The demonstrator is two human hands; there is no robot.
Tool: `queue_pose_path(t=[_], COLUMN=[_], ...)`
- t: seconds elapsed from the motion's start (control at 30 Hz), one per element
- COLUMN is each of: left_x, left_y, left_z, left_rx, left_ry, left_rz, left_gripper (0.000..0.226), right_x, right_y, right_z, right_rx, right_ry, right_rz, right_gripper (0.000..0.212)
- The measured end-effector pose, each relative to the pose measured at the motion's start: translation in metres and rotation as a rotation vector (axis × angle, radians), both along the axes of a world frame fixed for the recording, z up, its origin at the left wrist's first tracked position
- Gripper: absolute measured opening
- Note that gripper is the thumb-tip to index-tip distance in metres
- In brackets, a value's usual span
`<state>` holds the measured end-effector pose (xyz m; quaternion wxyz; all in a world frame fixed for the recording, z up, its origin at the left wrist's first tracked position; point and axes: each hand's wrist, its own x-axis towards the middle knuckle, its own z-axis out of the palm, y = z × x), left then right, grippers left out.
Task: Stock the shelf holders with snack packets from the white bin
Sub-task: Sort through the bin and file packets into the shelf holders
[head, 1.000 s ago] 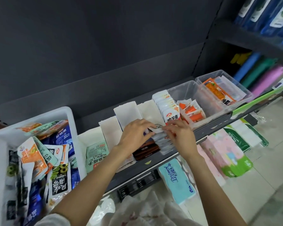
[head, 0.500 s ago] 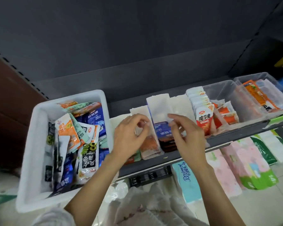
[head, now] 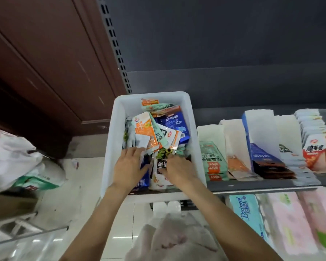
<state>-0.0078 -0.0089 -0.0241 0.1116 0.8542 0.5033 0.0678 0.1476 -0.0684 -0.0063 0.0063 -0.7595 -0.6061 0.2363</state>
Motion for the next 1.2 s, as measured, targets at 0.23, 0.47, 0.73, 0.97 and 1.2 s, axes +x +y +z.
queue_pose_path(t=[0.23,0.47,0.73,0.97,1.2], left_x=[-0.008,-0.005,0.056,0.104,0.189], left_y=[0.004,0.005,-0.001,-0.011,-0.044], left_z=[-0.009,0.012,0.067,0.077,0.084], left_rx=[0.046,-0.024,-0.443,-0.727,-0.266], left_ry=[-0.021,-0.371,-0.327,-0.545,-0.549], left_rz=[-0.096,-0.052,-0.524,-0.467,-0.606], left_gripper=[0.066,0.05,0.06,0.014,0.016], right_x=[-0.017,0.012,0.066,0.115,0.171], right_y=[0.014,-0.017,-0.059,-0.093,-0.15], right_z=[-0.013,0.028,0.085,0.084,0.09], right_rx=[-0.064,0.154,0.377,0.573,0.781], right_ry=[0.055,0.495,0.734,0.962,0.597], right_rz=[-0.203,-0.481,-0.462,-0.703,-0.609], right_gripper=[0.076,0.05,0.019,0.014,0.022])
